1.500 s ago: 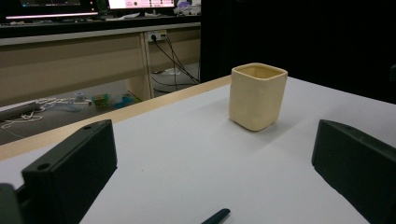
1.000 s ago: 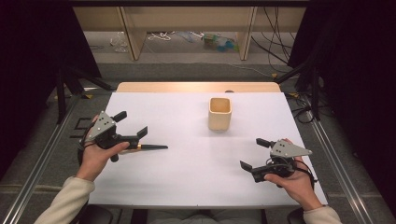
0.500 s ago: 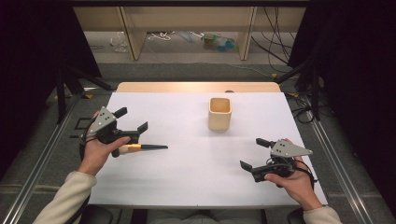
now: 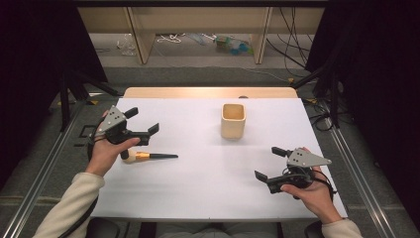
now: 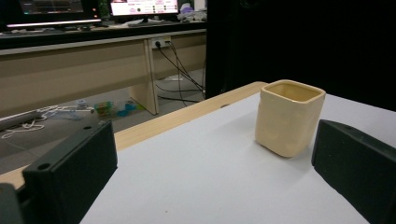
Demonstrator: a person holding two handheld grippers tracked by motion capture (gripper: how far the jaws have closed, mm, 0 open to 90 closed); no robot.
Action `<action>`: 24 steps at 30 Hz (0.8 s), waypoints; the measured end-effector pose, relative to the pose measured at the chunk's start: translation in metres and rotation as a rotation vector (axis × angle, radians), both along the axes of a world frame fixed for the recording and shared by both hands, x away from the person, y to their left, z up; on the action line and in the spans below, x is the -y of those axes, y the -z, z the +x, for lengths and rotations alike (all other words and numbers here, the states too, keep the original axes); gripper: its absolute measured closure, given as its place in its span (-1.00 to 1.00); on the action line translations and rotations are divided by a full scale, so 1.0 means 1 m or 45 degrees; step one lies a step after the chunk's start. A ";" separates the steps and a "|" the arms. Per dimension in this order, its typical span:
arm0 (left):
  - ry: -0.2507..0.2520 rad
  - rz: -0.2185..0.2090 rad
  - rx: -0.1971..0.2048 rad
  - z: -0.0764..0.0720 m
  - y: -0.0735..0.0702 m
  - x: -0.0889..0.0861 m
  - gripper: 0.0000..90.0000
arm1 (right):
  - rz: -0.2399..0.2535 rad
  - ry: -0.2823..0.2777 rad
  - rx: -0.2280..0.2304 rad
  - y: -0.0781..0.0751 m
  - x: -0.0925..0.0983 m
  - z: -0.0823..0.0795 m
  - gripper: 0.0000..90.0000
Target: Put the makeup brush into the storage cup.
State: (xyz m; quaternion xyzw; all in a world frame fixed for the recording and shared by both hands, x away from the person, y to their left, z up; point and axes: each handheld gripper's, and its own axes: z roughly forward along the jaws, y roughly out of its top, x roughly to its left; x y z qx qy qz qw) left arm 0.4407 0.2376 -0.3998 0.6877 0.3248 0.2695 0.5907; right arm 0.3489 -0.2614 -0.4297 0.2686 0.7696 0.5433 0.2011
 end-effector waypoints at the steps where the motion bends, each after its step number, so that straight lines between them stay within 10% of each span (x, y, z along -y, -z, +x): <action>1: 0.010 0.010 0.002 0.002 0.000 0.000 -1.00 | -0.003 0.001 0.000 0.000 0.000 0.000 -0.98; 13: 0.217 0.190 -0.072 0.020 0.008 0.005 -0.99 | 0.005 -0.005 0.002 0.001 -0.001 0.001 -0.97; 24: 0.411 0.609 -0.246 0.035 0.025 0.007 -0.85 | -0.012 0.010 -0.013 0.002 0.000 0.002 -0.96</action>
